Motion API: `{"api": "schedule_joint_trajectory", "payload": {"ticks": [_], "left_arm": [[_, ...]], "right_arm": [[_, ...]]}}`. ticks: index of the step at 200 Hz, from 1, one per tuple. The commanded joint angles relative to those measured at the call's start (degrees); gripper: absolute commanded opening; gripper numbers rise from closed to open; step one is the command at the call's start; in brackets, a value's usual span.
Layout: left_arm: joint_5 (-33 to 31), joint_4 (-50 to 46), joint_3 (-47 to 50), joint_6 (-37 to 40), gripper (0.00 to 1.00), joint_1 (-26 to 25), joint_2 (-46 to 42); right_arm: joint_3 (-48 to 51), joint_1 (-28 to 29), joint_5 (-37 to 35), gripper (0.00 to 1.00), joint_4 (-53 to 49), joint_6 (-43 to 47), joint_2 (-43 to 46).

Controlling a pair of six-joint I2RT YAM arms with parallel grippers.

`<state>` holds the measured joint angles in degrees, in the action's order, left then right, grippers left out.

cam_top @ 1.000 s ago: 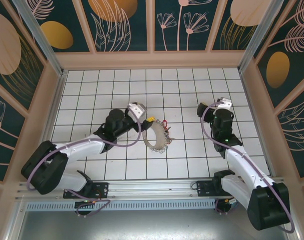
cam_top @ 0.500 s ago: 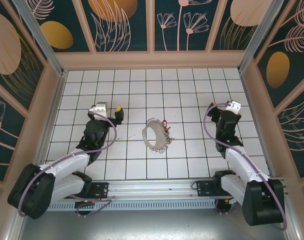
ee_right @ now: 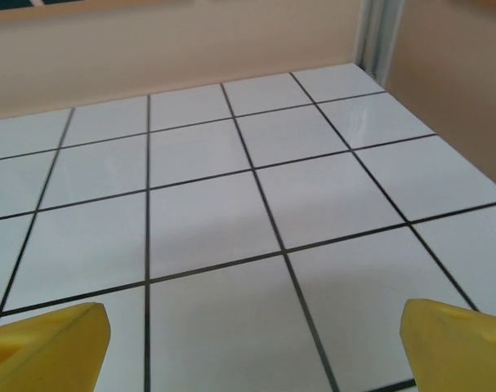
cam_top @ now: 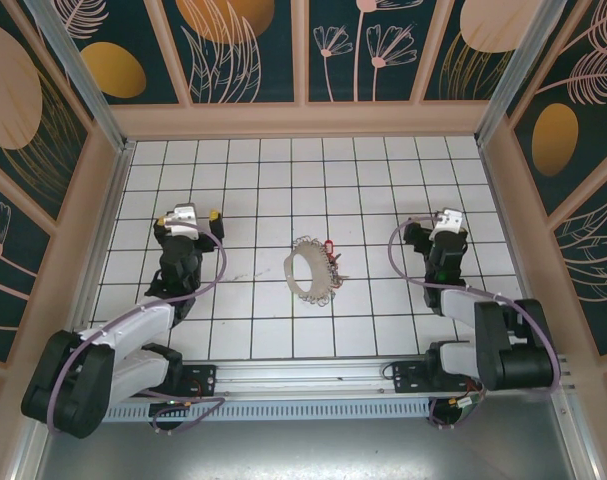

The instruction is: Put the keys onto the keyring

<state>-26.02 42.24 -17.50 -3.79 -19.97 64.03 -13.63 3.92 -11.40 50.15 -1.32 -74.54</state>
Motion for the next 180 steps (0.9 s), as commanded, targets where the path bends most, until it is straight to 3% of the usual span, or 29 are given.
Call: {"api": "schedule_joint_trajectory", "payload": {"ticks": [1, 15, 33, 50, 62, 75, 94, 115, 132, 160, 180], "left_arm": [[0.0, 4.3, -0.2, 2.9, 0.99, 0.5, 1.7], [0.0, 4.6, -0.6, 3.5, 0.99, 1.0, 2.9], [-0.2, 4.1, -1.0, 3.9, 0.99, 1.4, 4.0], [-0.3, 5.3, -0.8, 4.8, 0.99, 1.5, 5.1], [-0.2, 7.0, -0.4, 5.3, 0.99, 1.7, 6.5], [1.2, 10.1, 0.6, 5.9, 0.99, 2.1, 8.1], [4.0, 17.4, 3.0, 6.2, 0.99, 3.4, 11.0], [7.7, 18.6, 3.6, 4.1, 0.99, 6.6, 13.0], [12.4, 24.8, 6.7, 8.9, 0.99, 7.9, 12.6], [20.5, 32.3, 8.5, 8.1, 0.99, 13.1, 15.8], [23.1, 29.5, 6.9, 6.3, 0.99, 15.2, 16.2]], "right_arm": [[1.0, -0.6, 4.8, 0.91, 13.1, 2.7, -3.5], [1.5, -1.1, 9.2, 0.91, 16.1, 4.7, -5.4], [3.4, -1.9, 7.9, 0.91, 24.0, 3.8, -9.7], [3.9, -4.4, 11.3, 0.90, 29.9, 2.0, -14.4], [0.8, -4.3, 7.3, 0.91, 21.7, 0.3, -13.3], [0.9, -5.2, 7.1, 0.99, 21.9, -0.9, -13.5], [1.1, -4.9, 6.5, 0.99, 22.9, -0.7, -13.6], [1.1, -4.7, 6.3, 0.99, 22.7, -0.5, -13.6], [1.1, -4.4, 5.8, 0.99, 22.8, -0.3, -13.6], [1.1, -4.5, 6.0, 0.99, 22.7, -0.3, -13.6], [1.1, -4.5, 6.0, 0.99, 22.6, -0.4, -13.7]]}}
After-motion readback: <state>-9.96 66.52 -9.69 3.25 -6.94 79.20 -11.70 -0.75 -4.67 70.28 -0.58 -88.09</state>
